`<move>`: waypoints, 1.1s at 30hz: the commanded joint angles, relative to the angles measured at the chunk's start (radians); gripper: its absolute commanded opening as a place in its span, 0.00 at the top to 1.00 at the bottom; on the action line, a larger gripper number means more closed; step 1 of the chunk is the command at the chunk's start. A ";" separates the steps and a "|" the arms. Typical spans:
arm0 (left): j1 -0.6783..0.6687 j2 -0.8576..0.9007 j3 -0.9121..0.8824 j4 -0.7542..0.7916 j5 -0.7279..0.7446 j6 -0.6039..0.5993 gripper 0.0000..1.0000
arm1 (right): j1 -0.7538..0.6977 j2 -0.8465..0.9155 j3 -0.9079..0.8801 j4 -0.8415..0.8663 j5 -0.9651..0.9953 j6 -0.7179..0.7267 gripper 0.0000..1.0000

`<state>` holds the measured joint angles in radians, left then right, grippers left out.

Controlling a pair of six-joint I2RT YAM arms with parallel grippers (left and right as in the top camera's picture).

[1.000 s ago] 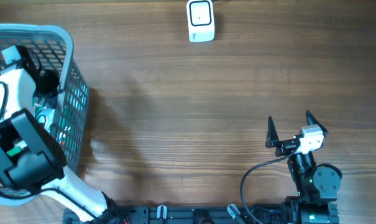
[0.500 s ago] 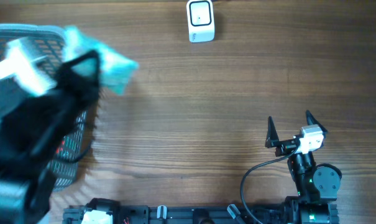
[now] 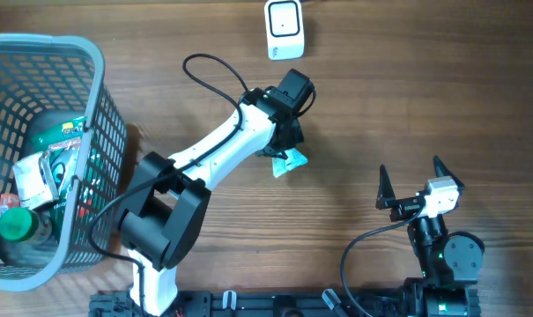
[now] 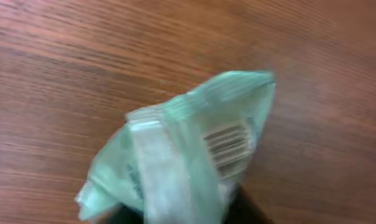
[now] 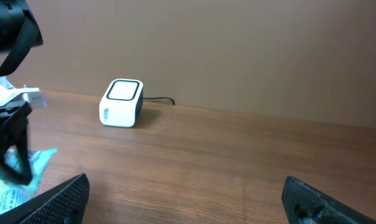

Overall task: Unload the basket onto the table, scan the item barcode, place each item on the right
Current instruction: 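Carry the teal packet out and release it at table center, then reach the left gripper into the basket and grasp the green-lidded jar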

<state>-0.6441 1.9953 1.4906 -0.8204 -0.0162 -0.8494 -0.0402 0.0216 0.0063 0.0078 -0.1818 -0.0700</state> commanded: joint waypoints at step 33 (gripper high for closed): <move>1.292 -0.431 0.052 -0.677 -0.437 -0.284 0.00 | 0.002 -0.004 -0.001 0.005 0.005 -0.008 0.00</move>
<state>0.5793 1.5688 1.6562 -1.5715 -0.4709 -1.1713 -0.0402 0.0223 0.0063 0.0078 -0.1818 -0.0700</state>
